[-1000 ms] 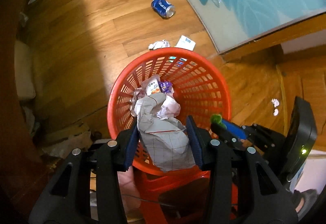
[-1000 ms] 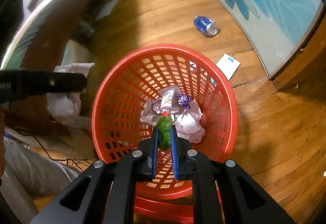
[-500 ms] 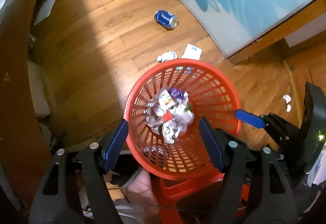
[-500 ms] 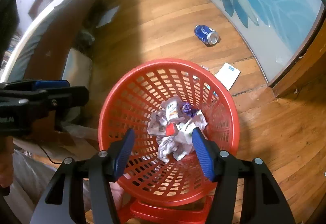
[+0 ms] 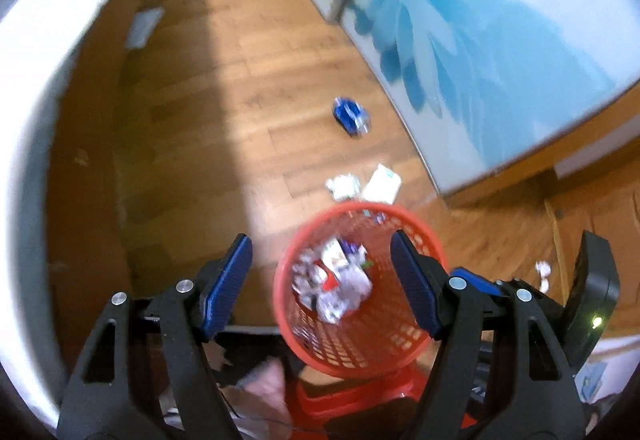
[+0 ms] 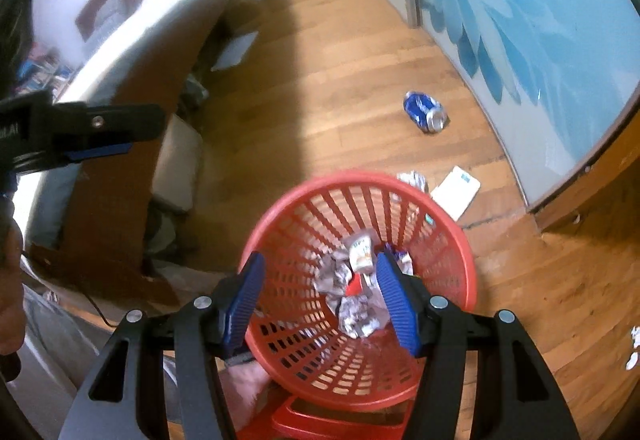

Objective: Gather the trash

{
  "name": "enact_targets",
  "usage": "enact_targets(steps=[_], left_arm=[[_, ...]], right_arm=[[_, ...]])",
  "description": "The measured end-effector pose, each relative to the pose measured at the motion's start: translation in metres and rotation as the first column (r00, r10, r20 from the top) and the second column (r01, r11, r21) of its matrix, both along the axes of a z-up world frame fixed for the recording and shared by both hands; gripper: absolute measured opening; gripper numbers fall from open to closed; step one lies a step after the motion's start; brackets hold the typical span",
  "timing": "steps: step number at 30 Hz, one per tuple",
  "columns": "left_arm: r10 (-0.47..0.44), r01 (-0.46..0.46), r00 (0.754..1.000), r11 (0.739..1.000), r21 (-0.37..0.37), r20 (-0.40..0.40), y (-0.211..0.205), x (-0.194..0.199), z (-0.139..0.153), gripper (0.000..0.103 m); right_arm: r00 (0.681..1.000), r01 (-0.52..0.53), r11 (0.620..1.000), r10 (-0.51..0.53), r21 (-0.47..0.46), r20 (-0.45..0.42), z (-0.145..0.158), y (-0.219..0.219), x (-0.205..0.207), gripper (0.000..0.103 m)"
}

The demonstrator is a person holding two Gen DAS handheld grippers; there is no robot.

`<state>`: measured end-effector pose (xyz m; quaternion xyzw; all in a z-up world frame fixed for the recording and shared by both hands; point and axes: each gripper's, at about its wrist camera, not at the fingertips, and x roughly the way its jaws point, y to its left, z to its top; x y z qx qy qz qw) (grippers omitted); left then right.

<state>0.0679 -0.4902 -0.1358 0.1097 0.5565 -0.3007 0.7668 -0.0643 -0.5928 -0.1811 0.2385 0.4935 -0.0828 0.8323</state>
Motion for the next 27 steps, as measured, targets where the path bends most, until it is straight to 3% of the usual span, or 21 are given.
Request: enact_targets(steps=[4, 6, 8, 10, 15, 18, 21, 24, 27], left_arm=[[0.072, -0.061, 0.987, 0.995, -0.078, 0.147, 0.044, 0.018, 0.062, 0.072], [0.140, -0.113, 0.961, 0.986, -0.122, 0.240, 0.078, 0.031, 0.098, 0.075], [0.222, -0.176, 0.910, 0.972, -0.158, 0.350, 0.124, 0.042, 0.141, 0.082], [0.272, -0.216, 0.874, 0.960, -0.180, 0.403, 0.164, 0.049, 0.172, 0.087], [0.352, -0.293, 0.789, 0.936, -0.195, 0.504, 0.262, 0.047, 0.226, 0.096], [0.392, -0.338, 0.739, 0.919, -0.201, 0.548, 0.309, 0.035, 0.233, 0.097], [0.427, -0.360, 0.708, 0.904, -0.232, 0.563, 0.347, 0.024, 0.225, 0.097], [0.482, -0.409, 0.673, 0.875, -0.261, 0.561, 0.386, 0.020, 0.202, 0.097], [0.520, -0.454, 0.664, 0.851, -0.263, 0.537, 0.410, 0.021, 0.179, 0.097]], right_arm=[[0.997, 0.004, 1.000, -0.003, -0.009, 0.075, 0.053, 0.000, 0.034, 0.064], [0.991, -0.005, 0.999, 0.010, -0.035, 0.130, 0.086, 0.007, 0.056, 0.081], [0.977, -0.023, 0.998, 0.035, -0.062, 0.213, 0.130, 0.020, 0.082, 0.087], [0.957, -0.031, 0.996, 0.054, -0.086, 0.286, 0.169, 0.035, 0.101, 0.096], [0.876, -0.056, 0.991, 0.108, -0.124, 0.471, 0.266, 0.092, 0.126, 0.096], [0.832, -0.099, 0.986, 0.155, -0.132, 0.533, 0.301, 0.138, 0.127, 0.096], [0.791, -0.148, 0.977, 0.211, -0.154, 0.574, 0.321, 0.194, 0.123, 0.096], [0.762, -0.206, 0.963, 0.271, -0.176, 0.589, 0.324, 0.254, 0.122, 0.096], [0.752, -0.242, 0.947, 0.322, -0.213, 0.575, 0.314, 0.314, 0.124, 0.096]])
